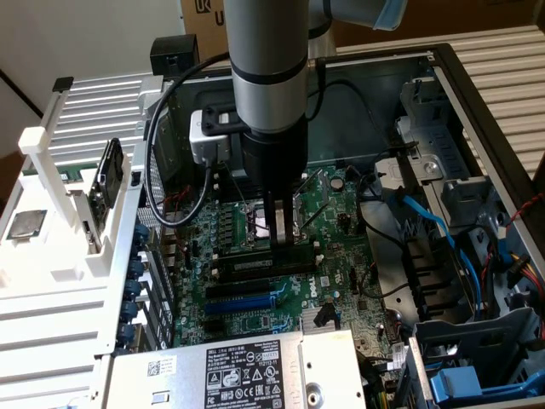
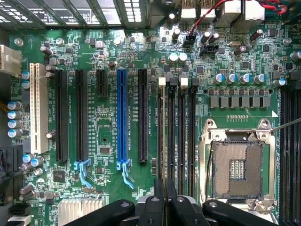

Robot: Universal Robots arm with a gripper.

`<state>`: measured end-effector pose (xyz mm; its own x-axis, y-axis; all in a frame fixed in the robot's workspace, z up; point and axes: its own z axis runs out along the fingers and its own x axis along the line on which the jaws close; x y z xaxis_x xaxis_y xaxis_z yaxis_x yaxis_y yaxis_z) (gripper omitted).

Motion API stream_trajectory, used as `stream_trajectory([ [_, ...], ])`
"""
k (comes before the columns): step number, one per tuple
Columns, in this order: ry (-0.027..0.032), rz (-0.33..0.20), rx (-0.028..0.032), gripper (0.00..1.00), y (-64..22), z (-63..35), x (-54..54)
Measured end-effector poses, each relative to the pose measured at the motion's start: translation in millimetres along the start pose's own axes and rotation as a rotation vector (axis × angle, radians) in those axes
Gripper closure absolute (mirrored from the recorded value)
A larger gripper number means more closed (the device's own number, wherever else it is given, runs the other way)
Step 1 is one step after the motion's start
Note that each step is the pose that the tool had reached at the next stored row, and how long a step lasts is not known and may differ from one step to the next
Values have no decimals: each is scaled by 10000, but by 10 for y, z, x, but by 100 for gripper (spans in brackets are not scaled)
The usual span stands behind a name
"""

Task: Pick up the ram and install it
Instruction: 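Insert the ram into the slot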

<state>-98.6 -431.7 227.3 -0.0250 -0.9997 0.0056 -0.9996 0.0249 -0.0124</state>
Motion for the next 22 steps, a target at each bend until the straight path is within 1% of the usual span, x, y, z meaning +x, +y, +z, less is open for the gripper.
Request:
stream_trajectory([
  [10,-2,0,1,87,0,1,0],
  [11,-2,0,1,80,0,1,0],
  [13,-2,0,1,80,0,1,0],
  [15,-3,0,1,80,0,-14,0],
  [17,-1,1,2,80,9,-53,0],
  [19,-2,0,13,80,23,-75,0],
  [22,-4,0,59,80,72,-104,-2],
])
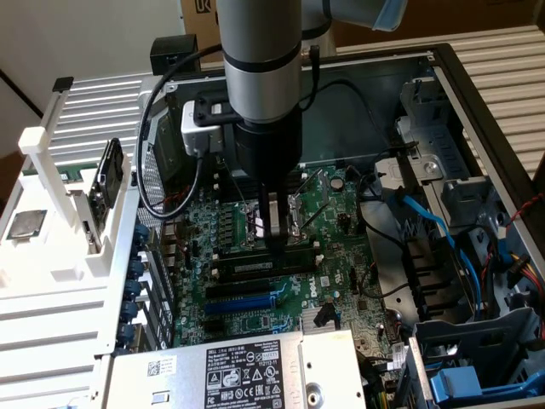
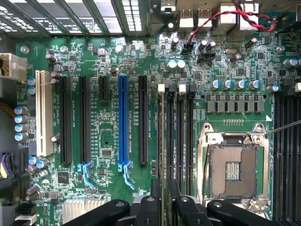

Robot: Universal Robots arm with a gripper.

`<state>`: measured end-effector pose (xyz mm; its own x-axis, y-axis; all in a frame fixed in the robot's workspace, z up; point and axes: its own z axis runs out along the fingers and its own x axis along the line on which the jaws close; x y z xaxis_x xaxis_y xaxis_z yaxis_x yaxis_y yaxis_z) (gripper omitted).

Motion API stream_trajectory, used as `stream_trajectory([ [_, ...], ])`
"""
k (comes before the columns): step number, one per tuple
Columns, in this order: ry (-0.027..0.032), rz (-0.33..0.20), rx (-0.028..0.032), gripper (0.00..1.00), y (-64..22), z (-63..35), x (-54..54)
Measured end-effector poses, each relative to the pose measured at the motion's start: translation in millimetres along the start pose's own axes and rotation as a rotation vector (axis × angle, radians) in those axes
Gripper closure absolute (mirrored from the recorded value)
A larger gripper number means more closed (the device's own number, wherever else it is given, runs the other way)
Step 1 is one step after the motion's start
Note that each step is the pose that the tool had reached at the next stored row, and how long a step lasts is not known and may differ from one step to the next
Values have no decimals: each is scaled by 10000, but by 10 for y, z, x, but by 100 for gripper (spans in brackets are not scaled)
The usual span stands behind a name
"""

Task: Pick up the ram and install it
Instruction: 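Insert the ram into the slot, then press down the ram until it locks into place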

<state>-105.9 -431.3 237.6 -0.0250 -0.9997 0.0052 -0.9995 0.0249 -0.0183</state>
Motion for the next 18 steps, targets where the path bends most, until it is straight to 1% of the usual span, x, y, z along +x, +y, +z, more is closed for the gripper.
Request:
stream_trajectory([
  [2,-1,0,32,80,28,-37,-1],
  [4,0,1,43,80,37,-58,-1],
  [5,-2,0,57,80,42,-60,-1],
  [18,-1,1,57,80,42,-61,-1],
])
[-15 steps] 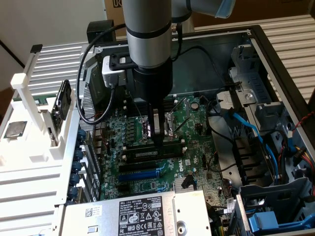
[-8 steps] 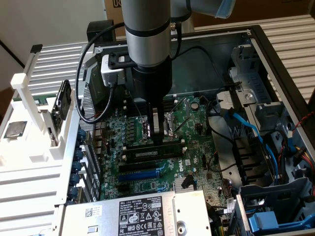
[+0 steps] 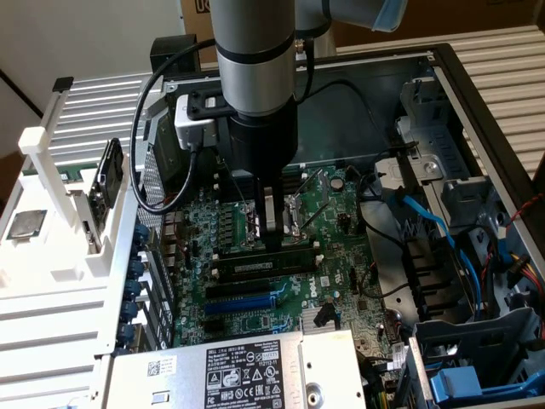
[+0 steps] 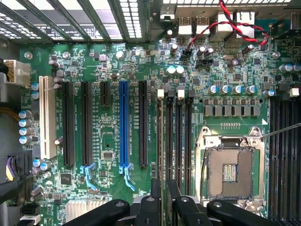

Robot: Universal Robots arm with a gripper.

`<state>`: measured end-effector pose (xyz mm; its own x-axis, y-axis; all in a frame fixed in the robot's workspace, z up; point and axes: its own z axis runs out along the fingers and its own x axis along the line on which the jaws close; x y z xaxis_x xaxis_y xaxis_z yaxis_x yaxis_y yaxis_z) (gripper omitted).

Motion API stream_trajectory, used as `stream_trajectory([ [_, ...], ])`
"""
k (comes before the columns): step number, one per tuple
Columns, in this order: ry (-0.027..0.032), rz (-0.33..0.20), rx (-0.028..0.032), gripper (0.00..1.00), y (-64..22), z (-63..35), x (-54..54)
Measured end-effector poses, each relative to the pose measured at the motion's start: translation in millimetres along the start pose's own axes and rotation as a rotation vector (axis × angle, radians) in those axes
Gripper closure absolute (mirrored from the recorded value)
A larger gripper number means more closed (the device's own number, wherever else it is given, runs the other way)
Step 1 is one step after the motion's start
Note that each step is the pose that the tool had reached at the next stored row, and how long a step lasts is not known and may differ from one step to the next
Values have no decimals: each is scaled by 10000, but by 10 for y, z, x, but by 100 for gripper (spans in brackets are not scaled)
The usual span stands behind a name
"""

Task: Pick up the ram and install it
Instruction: 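Press down the ram until it locks into place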

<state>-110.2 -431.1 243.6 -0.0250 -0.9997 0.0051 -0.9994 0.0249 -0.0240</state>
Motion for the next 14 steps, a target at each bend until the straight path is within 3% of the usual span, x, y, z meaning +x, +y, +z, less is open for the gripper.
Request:
stream_trajectory([
  [1,0,0,0,80,0,0,0],
  [2,0,0,0,89,0,0,0],
  [11,1,1,2,90,6,-1,0],
  [14,-1,0,47,90,58,-1,0],
])
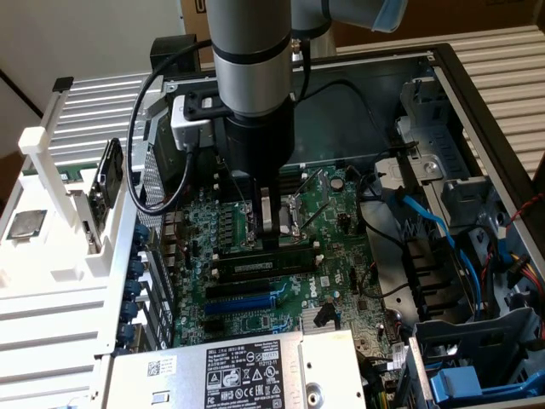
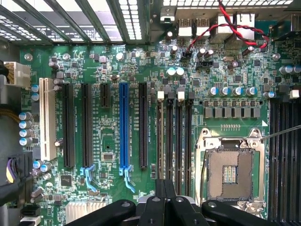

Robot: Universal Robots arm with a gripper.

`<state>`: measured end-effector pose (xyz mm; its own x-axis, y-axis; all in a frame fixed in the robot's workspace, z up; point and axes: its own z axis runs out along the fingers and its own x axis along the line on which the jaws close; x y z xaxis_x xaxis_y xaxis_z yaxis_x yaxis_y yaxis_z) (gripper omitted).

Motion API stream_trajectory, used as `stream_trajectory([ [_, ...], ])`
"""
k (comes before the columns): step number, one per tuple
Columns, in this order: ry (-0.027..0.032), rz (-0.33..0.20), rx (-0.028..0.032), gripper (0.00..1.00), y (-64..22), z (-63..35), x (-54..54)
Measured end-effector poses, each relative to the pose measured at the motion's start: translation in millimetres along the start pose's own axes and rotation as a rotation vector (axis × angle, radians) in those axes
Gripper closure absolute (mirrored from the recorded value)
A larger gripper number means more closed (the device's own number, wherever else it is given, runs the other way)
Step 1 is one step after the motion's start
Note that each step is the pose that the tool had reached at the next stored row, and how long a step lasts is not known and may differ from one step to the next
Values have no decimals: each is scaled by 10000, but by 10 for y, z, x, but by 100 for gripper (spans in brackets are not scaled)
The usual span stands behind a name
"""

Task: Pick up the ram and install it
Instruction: 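Press down the ram until it locks into place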

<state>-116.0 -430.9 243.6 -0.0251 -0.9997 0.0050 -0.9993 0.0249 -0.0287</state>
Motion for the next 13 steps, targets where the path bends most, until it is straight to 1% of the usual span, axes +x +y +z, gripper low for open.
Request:
stream_trajectory([
  [2,9,0,1,90,15,0,-2],
  [4,38,-1,1,90,19,6,-20],
  [6,77,-2,3,90,22,21,-49],
  [7,113,-3,5,90,27,34,-60],
  [9,127,-6,2,90,27,36,-60],
  [13,123,-3,6,90,28,51,-60],
])
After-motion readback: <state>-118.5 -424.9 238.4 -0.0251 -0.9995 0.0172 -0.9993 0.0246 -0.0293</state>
